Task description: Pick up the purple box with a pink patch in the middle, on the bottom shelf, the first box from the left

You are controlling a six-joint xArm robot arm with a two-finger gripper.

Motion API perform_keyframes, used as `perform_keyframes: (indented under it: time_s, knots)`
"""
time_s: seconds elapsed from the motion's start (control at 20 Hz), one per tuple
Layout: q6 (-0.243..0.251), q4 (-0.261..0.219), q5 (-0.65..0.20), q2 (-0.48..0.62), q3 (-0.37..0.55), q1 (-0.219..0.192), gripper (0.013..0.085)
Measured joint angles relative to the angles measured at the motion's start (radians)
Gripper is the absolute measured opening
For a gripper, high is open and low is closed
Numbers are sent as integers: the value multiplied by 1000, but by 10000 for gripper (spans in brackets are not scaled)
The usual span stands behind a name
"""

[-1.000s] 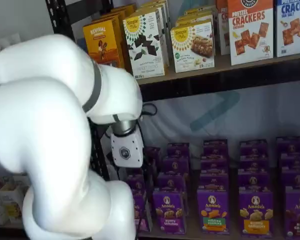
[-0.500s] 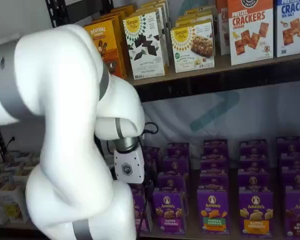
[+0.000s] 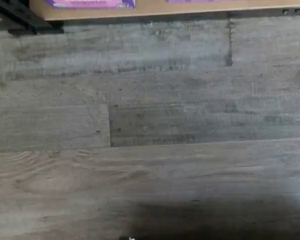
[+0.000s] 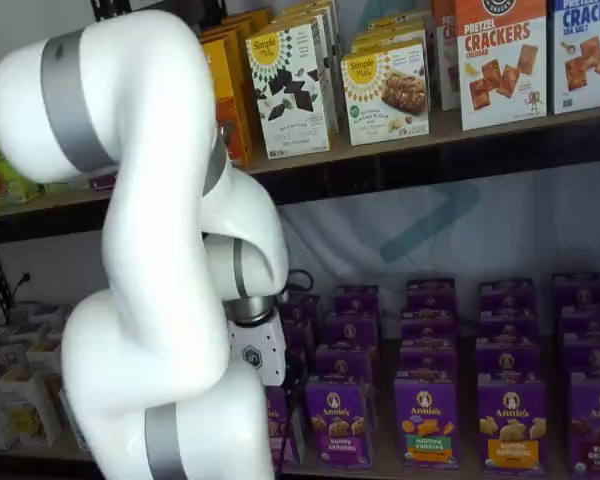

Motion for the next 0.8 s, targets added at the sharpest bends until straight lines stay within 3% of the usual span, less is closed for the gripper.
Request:
perform_keyframes:
  time_s: [0.15,0.3,0.5,0.65,0.8]
  knots:
    - [24,-7,-44,72,-25,22,850]
    - [3,37,-82,136,-51,42,850]
    - [10,49,-137,211,-84,63,850]
    - [-17,86,-167,254,-107,73,850]
    - [-3,73,-179,296,-138,76,850]
